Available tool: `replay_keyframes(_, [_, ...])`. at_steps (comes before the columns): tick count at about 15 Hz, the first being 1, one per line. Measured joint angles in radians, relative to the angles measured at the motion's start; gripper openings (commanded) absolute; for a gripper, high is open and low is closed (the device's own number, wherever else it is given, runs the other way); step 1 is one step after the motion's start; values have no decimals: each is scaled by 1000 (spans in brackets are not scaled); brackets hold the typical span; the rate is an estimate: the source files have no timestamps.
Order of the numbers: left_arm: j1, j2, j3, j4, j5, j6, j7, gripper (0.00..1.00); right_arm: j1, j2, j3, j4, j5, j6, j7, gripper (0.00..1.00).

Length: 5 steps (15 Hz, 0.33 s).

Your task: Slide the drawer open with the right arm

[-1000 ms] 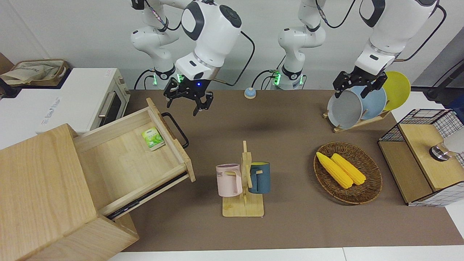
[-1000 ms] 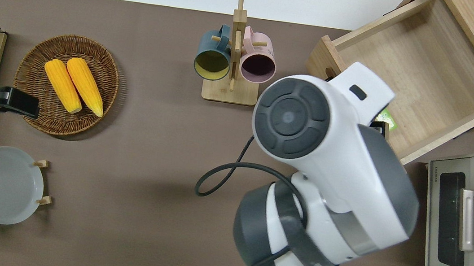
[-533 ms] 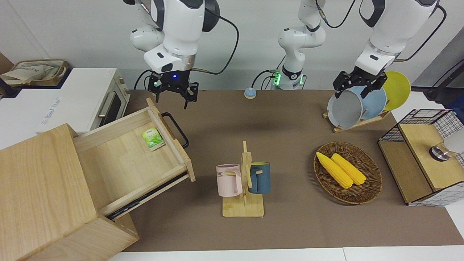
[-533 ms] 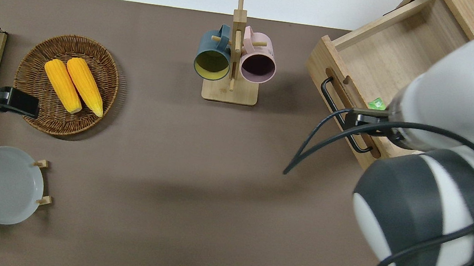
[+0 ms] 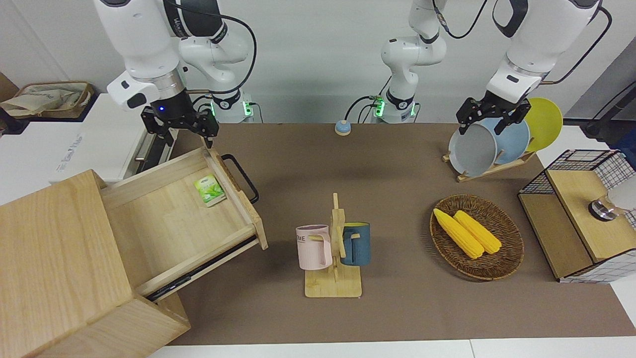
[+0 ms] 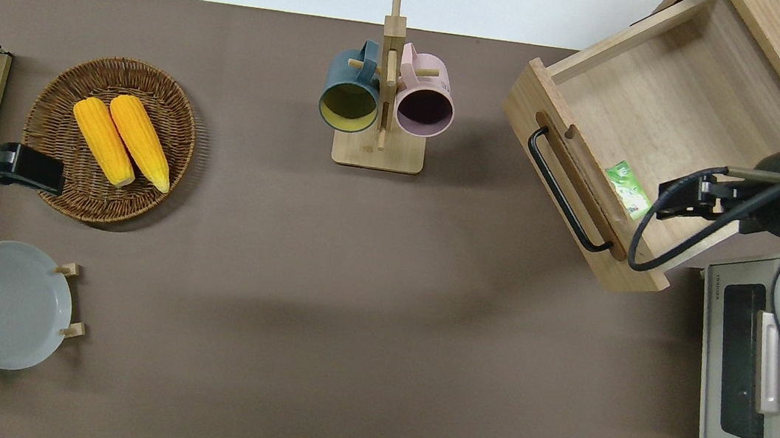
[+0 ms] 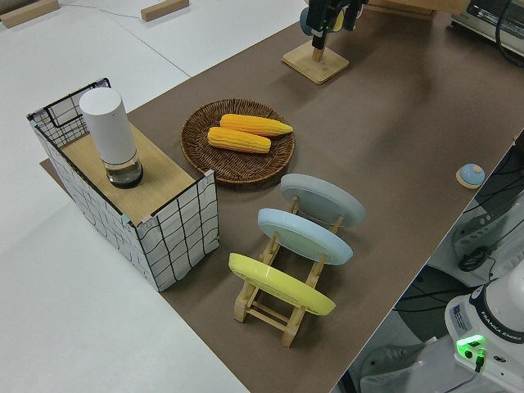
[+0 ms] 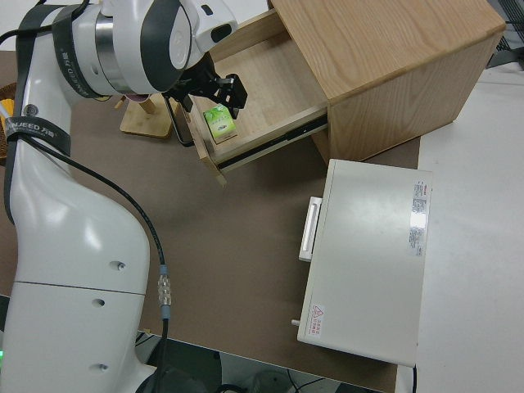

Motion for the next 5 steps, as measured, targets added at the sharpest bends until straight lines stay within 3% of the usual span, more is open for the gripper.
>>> replay_keyframes(5, [0,0,0,0,0,0,0,993,-16,0,2,0,6,0,-25,983])
